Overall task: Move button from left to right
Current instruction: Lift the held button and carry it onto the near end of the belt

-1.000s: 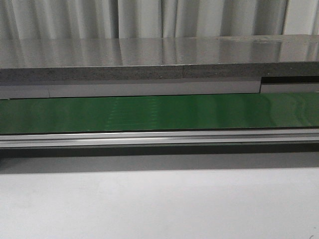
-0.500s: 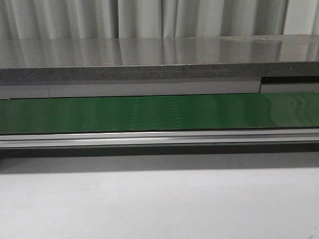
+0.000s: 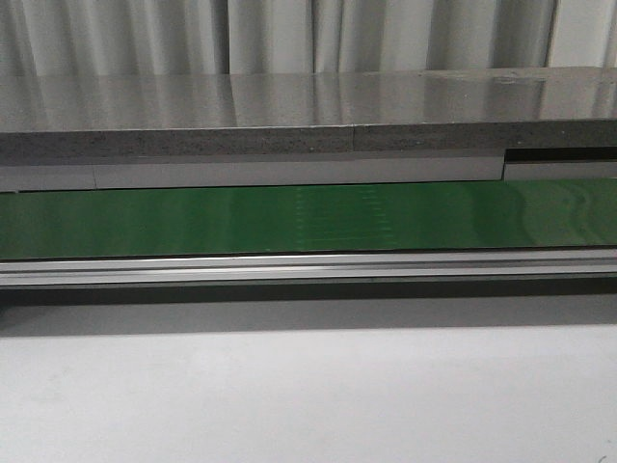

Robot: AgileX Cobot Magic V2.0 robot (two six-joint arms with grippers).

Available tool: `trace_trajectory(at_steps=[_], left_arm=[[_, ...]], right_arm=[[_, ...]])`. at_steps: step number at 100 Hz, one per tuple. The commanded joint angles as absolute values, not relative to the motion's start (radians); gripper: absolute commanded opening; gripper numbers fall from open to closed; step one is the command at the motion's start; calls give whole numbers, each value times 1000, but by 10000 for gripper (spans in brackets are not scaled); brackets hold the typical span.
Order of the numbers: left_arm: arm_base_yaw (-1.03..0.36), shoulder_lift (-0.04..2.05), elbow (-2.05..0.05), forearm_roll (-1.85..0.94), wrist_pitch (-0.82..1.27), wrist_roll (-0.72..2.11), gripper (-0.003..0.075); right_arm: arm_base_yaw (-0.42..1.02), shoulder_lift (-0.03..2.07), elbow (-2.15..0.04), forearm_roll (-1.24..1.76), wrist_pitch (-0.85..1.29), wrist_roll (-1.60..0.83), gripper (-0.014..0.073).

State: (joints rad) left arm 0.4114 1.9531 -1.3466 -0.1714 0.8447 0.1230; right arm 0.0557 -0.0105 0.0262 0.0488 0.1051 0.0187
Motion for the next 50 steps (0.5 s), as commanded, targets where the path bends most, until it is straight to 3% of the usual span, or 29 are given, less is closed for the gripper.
trace_trajectory(at_steps=[1,38,50], left_arm=[[412,1917,-1374,-193,824,127,617],[412,1992,-1374,-193,835,127,611],[412,1995,-1374,-191,835,125,504]], right_arm=[[58,-30,10,36,20,17,-67],[58,-30,10,36,20,17,-67],[58,-30,10,36,20,17,-67]])
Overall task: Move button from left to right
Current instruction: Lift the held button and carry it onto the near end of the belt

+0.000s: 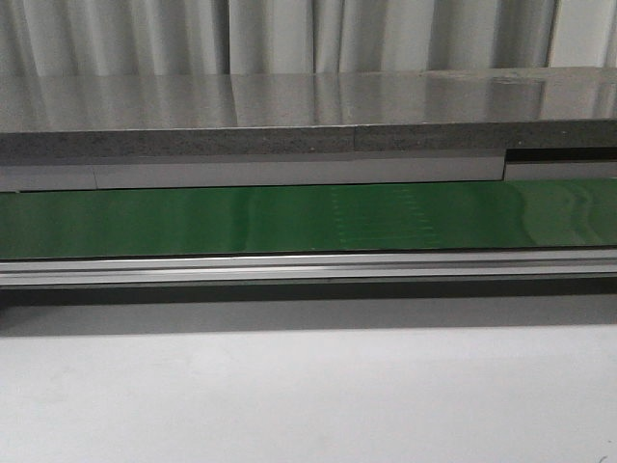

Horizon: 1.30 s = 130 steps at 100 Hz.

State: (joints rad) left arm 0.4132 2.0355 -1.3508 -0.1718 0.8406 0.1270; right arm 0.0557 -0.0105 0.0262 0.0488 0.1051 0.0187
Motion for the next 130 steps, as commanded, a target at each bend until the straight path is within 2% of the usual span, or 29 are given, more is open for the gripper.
trace_trajectory(at_steps=[1,14,18,30,82,130], left_arm=[[412,1995,-1374,-191,835,125,483],[412,1995,-1374,-189,837,125,249],[412,1995,-1374,-189,841,125,154],[412,1995,-1374,-185,844,125,-21],[412,1935,-1388,-184,845,127,-20],[383,1778,-1529,-248,981,181,-20]], right_arm=[[58,-30,10,36,20,17,-67],[58,-30,10,36,20,17,-67],[58,-30,10,36,20,17,-67],[58,-30,10,36,20,17,-67],[58,-30,10,36,20,17,-67],[58,-30,10,36,20,17,-67]])
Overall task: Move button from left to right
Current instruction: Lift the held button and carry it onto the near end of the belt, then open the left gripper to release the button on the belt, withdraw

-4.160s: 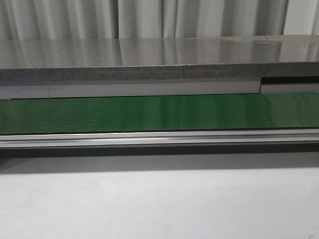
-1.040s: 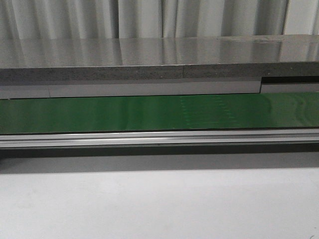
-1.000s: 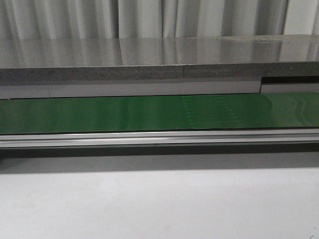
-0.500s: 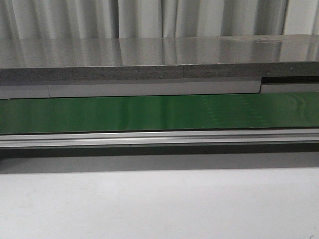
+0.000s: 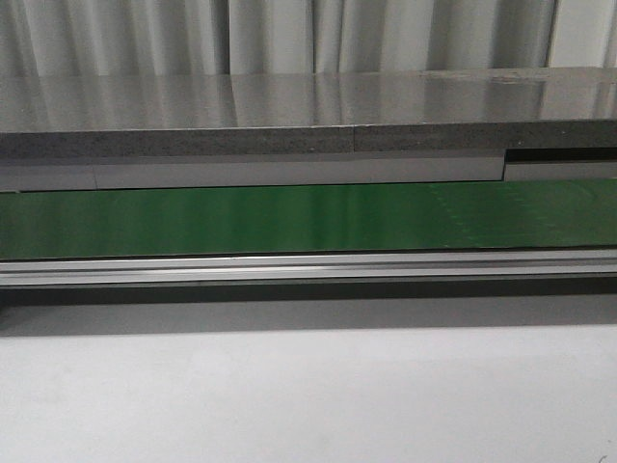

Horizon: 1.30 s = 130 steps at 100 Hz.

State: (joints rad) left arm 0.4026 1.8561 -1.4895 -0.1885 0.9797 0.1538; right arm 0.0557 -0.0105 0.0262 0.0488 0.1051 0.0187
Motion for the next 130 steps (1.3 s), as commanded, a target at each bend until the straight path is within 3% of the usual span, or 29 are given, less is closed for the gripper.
trace_trajectory(at_steps=[1,47,93,110,122,130], left_arm=[[379,1774,-1529,-253,981,182,-20],[211,1786,-1529,-206,983,188,-21],[201,1835,-1529,-220,1007,188,-6],[201,1862,-1527,-229,1024,188,155],[201,1863,-1527,-229,1026,188,384],[201,1863,-1529,-229,1026,188,578]], right_arm=[[58,-30,10,36,20,17,-67],[58,-30,10,36,20,17,-67],[58,-30,10,36,20,17,-67],[58,-30,10,36,20,17,-67],[58,-30,10,36,20,17,-67],[58,-30,10,36,20,17,-67]])
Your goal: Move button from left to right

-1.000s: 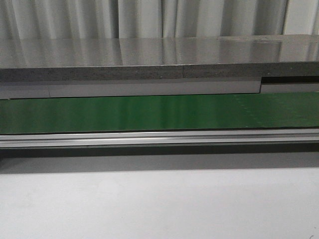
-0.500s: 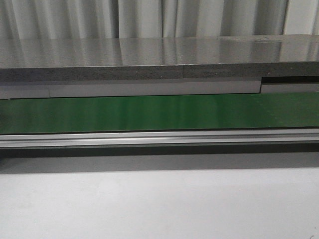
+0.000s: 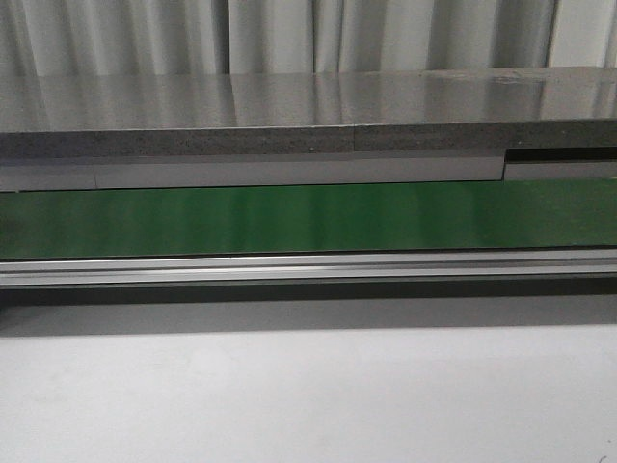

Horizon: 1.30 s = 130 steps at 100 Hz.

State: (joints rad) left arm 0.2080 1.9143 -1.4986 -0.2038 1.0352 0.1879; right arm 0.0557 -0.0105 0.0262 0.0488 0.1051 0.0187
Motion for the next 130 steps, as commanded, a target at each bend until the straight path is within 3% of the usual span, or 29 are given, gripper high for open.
trace_trajectory(at_steps=[1,9,24,51,78,97,130], left_arm=[[201,1863,-1529,-229,1026,188,593],[201,1863,-1529,-229,1034,188,718],[201,1852,-1529,-229,1036,188,662],[201,1736,-1529,-234,995,188,659],[187,1542,-1491,-301,825,231,658],[117,1329,-1309,-299,618,264,658],[50,928,-816,-297,224,281,658]], right_arm=[[58,-30,10,36,20,17,-67],[58,-30,10,36,20,17,-67],[58,-30,10,36,20,17,-67],[58,-30,10,36,20,17,-67],[58,-30,10,36,20,17,-67],[58,-30,10,36,20,17,-67],[58,-30,10,36,20,17,-67]])
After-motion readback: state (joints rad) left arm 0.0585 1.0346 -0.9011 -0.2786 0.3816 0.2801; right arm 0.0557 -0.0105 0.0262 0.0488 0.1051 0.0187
